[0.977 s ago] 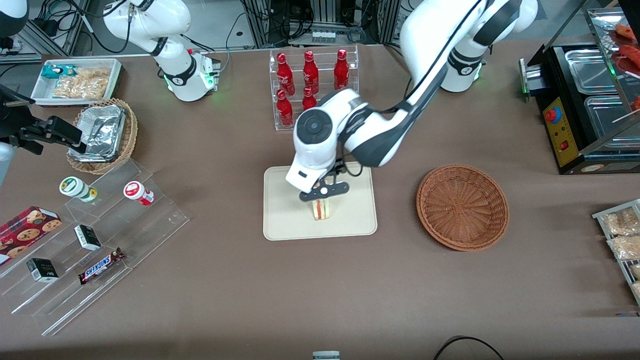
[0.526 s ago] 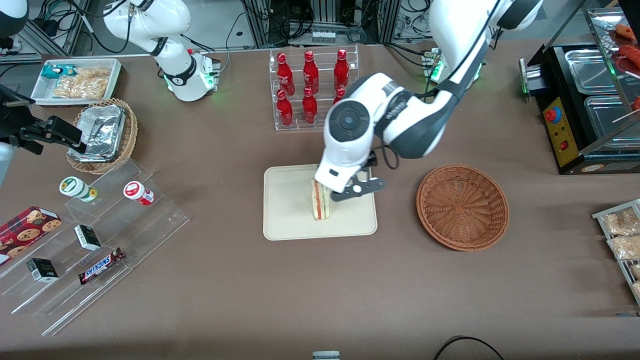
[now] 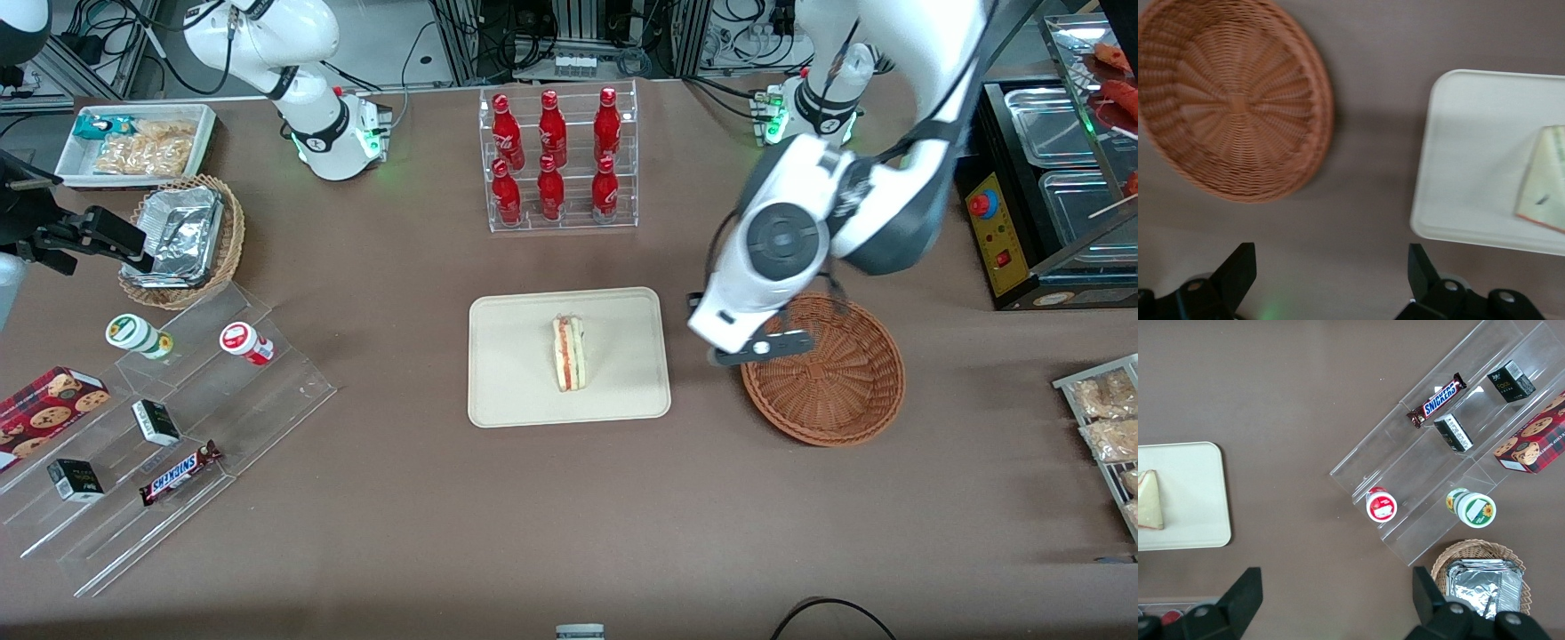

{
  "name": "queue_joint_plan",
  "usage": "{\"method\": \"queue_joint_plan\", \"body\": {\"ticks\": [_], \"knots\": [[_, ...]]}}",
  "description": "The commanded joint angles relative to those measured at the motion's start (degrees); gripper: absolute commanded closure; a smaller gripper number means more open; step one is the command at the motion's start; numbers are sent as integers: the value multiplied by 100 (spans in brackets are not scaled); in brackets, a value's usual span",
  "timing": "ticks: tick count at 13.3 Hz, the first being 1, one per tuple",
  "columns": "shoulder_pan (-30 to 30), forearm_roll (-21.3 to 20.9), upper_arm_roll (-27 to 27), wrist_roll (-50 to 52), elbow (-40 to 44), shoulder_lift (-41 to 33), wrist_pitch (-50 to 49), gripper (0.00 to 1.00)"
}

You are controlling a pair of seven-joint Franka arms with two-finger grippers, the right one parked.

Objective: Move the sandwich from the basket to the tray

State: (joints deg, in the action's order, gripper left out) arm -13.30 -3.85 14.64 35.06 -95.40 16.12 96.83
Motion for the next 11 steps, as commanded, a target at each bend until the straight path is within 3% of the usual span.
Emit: {"method": "queue_joint_plan", "body": {"ticks": [1,5,11], "knots": [[590,86,30,-970,-795,-890,-49,0],[1460,112,21,-2220,-761,-1418,-709,0],[1866,112,-154,-3171,-67,-1542,-1404,0]]}}
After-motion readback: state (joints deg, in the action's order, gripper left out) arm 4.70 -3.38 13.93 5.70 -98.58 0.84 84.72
